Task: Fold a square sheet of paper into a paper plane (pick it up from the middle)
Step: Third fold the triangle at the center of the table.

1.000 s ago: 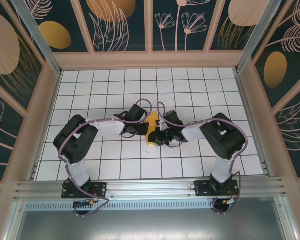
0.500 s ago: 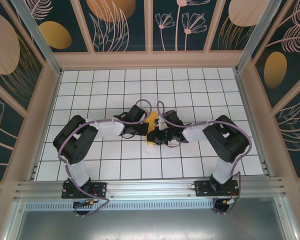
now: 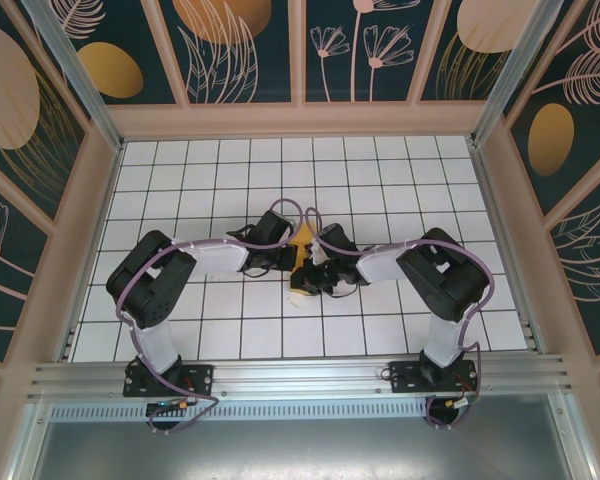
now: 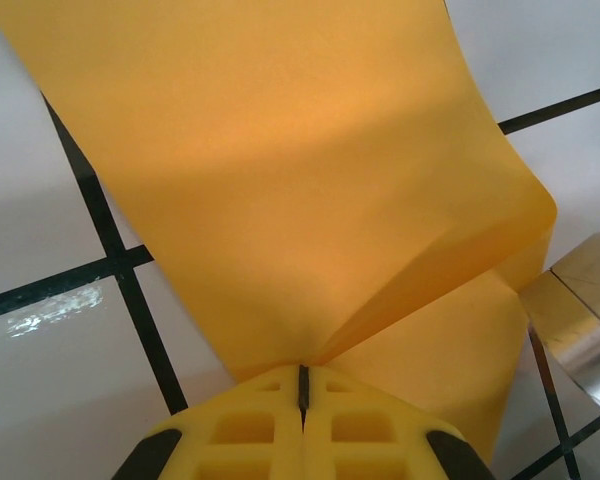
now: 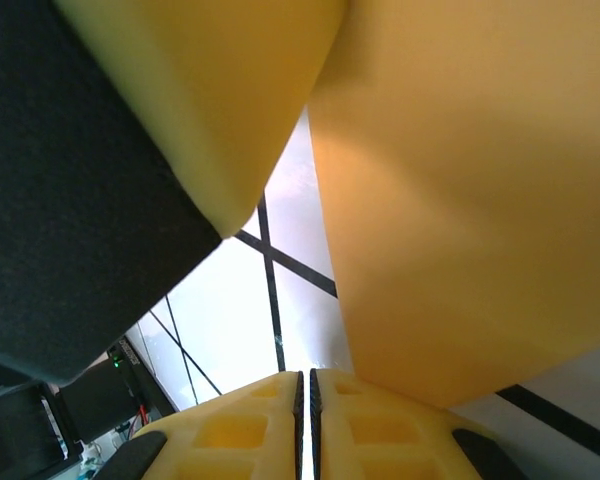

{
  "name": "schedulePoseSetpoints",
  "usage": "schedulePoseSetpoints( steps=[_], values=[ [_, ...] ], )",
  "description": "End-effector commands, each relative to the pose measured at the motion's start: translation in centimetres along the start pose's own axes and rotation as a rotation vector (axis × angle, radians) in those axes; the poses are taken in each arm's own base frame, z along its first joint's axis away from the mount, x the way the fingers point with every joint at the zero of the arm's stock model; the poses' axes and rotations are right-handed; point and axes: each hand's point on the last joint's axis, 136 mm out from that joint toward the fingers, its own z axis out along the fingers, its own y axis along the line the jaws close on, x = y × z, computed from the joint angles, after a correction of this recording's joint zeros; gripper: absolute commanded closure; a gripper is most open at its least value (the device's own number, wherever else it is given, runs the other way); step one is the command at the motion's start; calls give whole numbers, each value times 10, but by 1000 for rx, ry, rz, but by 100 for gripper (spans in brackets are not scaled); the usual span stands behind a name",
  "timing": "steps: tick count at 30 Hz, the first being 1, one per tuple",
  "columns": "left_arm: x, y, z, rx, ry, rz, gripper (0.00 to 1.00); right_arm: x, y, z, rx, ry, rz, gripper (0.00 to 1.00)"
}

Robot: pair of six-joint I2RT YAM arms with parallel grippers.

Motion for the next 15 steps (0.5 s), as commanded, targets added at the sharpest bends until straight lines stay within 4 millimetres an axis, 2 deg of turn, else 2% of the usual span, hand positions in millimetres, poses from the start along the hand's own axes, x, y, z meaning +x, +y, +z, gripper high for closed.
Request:
schedulePoseSetpoints(
  steps=[1, 3, 8, 12, 15],
  values=[
    [36, 34, 13, -118, 98, -29, 100, -7, -2, -4, 67, -50, -11, 85],
    [35, 34, 13, -120, 95, -30, 100, -17, 12, -18, 54, -104, -34, 84],
    [33, 33, 12, -117, 90, -31, 100, -35, 17, -47, 5, -197, -17, 84],
    [32, 32, 12, -111, 90, -31, 100, -44, 15, -52, 8, -213, -11, 84],
    [31, 31, 12, -109, 87, -30, 100, -45, 11, -47, 13, -200, -9, 85]
  ],
)
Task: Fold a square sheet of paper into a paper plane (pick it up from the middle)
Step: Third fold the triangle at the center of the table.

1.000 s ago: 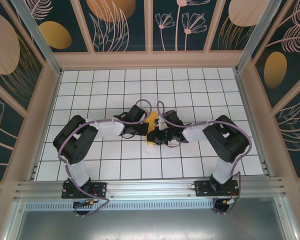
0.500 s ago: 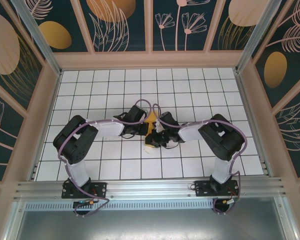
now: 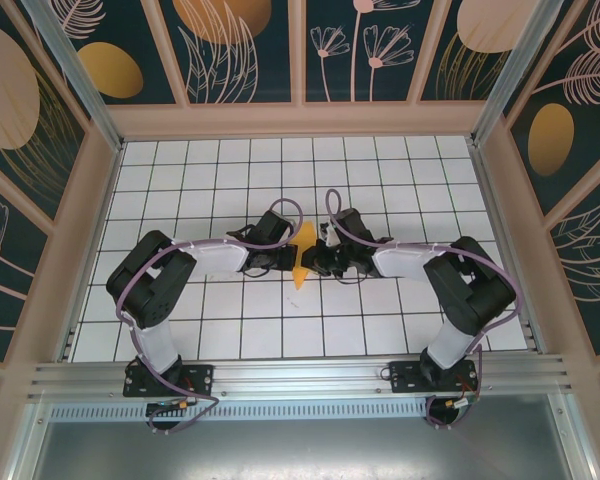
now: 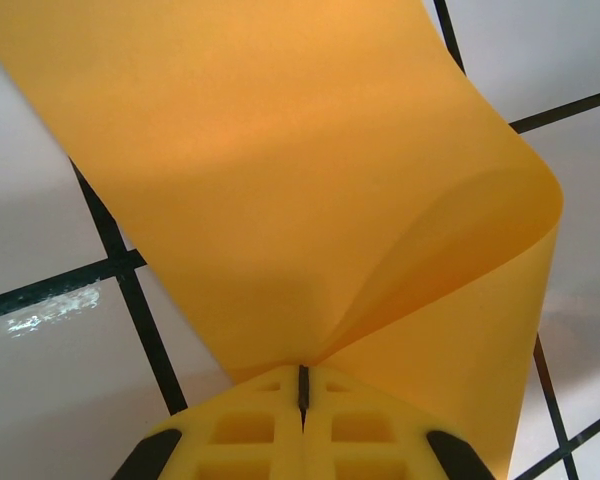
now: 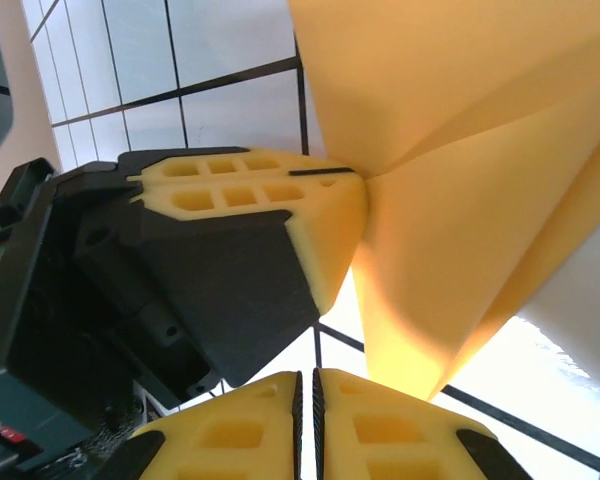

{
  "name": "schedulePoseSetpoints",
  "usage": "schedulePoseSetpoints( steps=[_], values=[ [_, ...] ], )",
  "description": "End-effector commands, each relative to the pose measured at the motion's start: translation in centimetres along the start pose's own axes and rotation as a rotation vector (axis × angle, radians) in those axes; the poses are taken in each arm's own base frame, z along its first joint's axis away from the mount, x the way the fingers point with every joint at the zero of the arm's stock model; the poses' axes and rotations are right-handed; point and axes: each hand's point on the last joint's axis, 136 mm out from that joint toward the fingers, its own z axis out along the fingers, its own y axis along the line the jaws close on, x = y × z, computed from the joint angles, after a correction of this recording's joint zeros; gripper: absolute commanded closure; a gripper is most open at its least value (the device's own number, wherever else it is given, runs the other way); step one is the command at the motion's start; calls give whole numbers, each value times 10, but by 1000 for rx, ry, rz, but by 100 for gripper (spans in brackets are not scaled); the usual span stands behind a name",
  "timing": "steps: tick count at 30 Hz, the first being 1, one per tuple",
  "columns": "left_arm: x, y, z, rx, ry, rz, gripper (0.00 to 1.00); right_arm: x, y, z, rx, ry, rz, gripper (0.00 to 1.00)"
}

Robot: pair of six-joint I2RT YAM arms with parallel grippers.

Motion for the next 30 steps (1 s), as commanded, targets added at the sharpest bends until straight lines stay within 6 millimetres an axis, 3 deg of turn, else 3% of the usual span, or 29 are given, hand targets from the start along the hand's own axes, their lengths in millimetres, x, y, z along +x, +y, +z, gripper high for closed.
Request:
schedulePoseSetpoints(
  steps=[1, 10, 13, 17, 19, 24, 30],
  values=[
    [31, 31, 12, -109, 90, -23, 100, 0, -6, 5, 15, 10, -5, 85],
    [35, 31, 15, -102, 110, -20, 100, 1, -40, 23, 122, 36, 33, 85],
    [35, 29, 16, -97, 115, -16, 100, -1, -30, 18, 111, 31, 17, 85],
    [33, 28, 16, -98, 115, -13, 100, -17, -5, 0, 67, -24, -17, 85],
    [33, 29, 17, -104, 117, -14, 100, -27, -2, -5, 60, -47, -21, 85],
    [33, 30, 16, -111, 116, -19, 100, -38, -10, -5, 48, -65, -9, 85],
    [32, 31, 15, -119, 118, -21, 100, -43, -22, 9, 59, -41, -3, 85]
  ],
)
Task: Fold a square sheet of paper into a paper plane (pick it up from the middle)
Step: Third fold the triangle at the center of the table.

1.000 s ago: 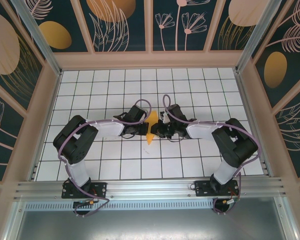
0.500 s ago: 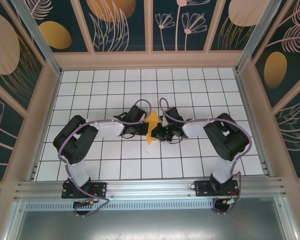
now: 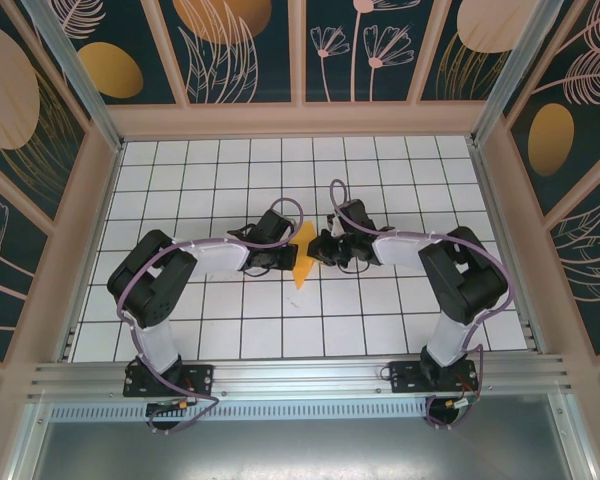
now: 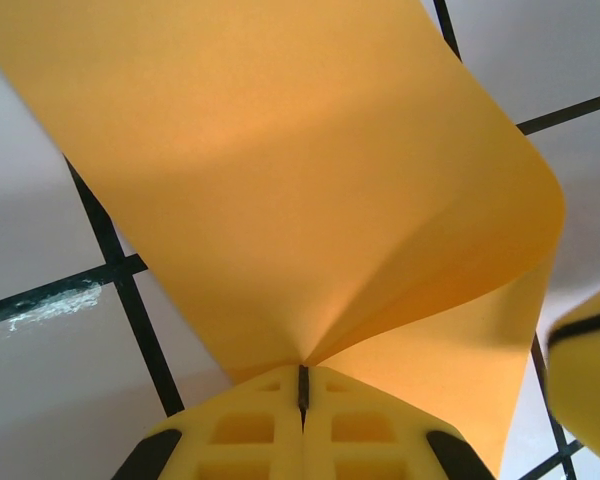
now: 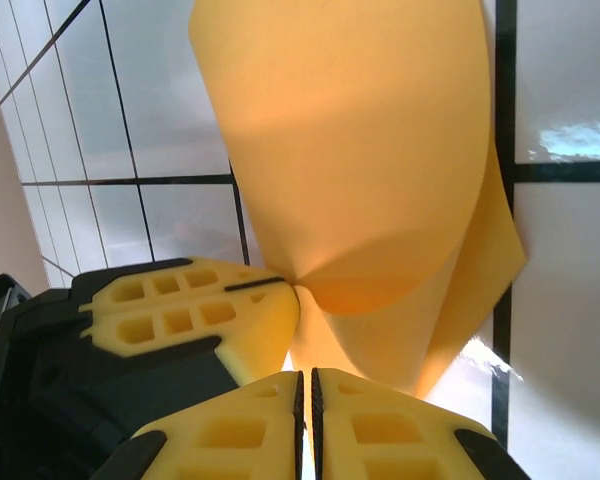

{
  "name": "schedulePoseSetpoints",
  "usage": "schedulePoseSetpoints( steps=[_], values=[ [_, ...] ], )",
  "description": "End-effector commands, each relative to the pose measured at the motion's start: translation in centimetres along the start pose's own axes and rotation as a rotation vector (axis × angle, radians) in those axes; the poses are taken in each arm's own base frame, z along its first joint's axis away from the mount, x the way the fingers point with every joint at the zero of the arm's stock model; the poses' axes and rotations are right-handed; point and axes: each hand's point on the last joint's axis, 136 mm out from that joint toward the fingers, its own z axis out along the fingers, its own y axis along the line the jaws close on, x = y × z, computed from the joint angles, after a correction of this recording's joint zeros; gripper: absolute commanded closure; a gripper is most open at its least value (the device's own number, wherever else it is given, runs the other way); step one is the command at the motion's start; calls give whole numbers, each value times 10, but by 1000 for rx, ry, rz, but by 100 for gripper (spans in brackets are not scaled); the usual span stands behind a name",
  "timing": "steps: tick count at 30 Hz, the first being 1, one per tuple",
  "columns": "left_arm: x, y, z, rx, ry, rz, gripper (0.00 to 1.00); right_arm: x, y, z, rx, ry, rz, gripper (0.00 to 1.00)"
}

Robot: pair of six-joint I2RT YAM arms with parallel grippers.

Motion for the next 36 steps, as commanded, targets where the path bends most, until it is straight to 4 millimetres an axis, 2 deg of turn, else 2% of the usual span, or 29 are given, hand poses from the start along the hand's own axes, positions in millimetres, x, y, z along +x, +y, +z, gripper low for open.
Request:
schedulePoseSetpoints(
  steps=[1, 4, 7, 10, 15, 16, 18, 29, 33, 36],
  values=[
    [34, 32, 15, -118, 115, -20, 100, -6, -6, 10, 13, 2, -20, 85],
    [36, 32, 17, -119, 126, -17, 100, -6, -30, 17, 104, 0, 8, 85],
    [38, 34, 18, -126, 130, -17, 100, -1, -38, 22, 107, 14, 9, 85],
    [38, 35, 17, -129, 131, -20, 100, -5, -26, 17, 76, 10, -7, 85],
    [39, 36, 17, -132, 133, -19, 100, -21, 12, -8, -3, -42, -63, 84],
    [38, 35, 16, -131, 129, -19, 100, -33, 10, -16, -8, -68, -57, 84],
    [38, 35, 16, -128, 130, -19, 100, -38, 10, -20, -10, -75, -65, 84],
    [38, 35, 16, -130, 133, -18, 100, -36, -15, 3, 32, -10, -32, 84],
    [39, 34, 17, -128, 136, -18, 100, -33, -37, 14, 92, 6, -11, 85],
    [40, 34, 17, -129, 140, -16, 100, -32, -47, 17, 111, 3, 0, 85]
  ],
)
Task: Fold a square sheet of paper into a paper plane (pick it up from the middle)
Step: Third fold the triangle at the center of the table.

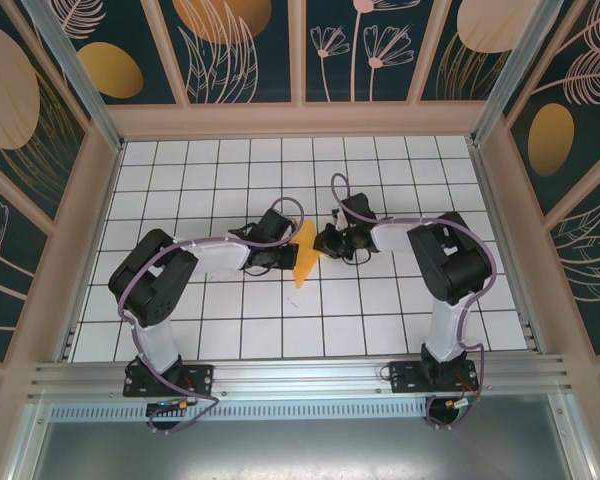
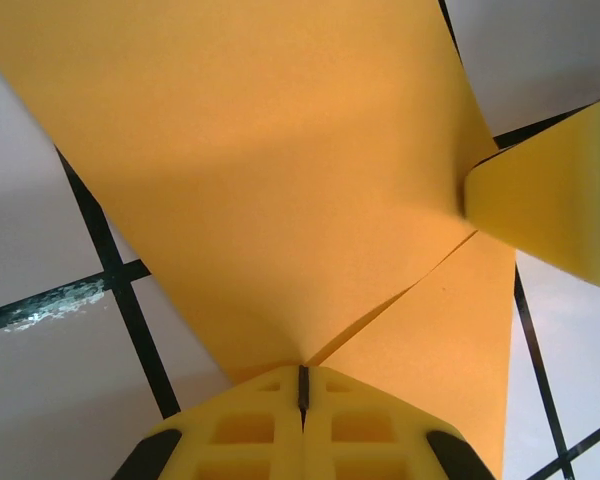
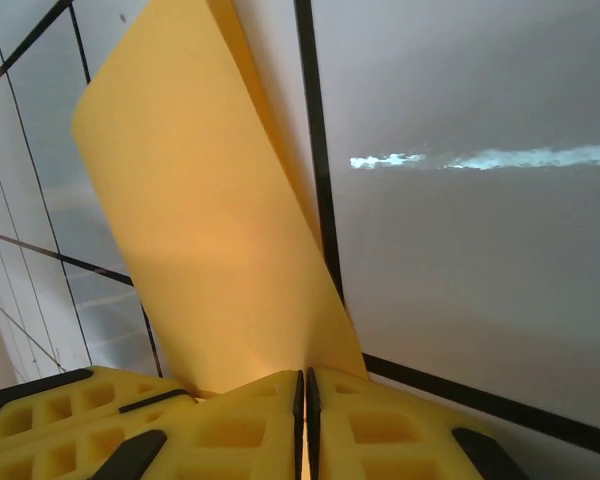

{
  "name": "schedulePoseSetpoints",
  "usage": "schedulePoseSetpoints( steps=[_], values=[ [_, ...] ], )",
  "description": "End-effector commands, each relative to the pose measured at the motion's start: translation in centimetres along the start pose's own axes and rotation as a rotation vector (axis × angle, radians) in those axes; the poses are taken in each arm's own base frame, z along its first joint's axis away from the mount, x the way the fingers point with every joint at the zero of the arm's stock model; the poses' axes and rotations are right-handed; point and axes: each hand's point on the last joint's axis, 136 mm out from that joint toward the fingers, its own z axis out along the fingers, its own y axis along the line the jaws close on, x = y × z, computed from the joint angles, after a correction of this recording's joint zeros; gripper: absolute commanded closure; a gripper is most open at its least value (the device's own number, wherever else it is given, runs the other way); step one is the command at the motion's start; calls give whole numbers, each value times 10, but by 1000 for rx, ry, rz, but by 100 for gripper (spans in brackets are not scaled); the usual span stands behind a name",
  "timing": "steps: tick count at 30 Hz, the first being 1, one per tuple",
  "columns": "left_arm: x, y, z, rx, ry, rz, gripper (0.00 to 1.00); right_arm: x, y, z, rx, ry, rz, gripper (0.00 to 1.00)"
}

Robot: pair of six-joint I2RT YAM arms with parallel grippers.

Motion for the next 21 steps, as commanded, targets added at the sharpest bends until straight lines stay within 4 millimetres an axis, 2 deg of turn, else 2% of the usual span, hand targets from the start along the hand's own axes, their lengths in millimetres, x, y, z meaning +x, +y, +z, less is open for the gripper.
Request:
schedulePoseSetpoints(
  steps=[1, 3, 8, 12, 16, 21],
  values=[
    [40, 35, 15, -126, 134, -15, 100, 3, -14, 6, 62, 10, -1, 85],
    [41, 36, 15, -128, 137, -15, 100, 1, -11, 3, 58, 6, -6, 85],
    [42, 36, 15, -131, 138, -18, 100, -11, 23, -23, 7, -41, -66, 84],
    [41, 36, 14, -130, 135, -20, 100, -2, 37, -30, -39, -27, -88, 84],
    [40, 34, 14, -126, 133, -19, 100, 11, 29, -16, -16, 15, -78, 85],
    [39, 35, 12, -127, 129, -24, 100, 13, 8, 1, 34, 29, -48, 86]
  ],
)
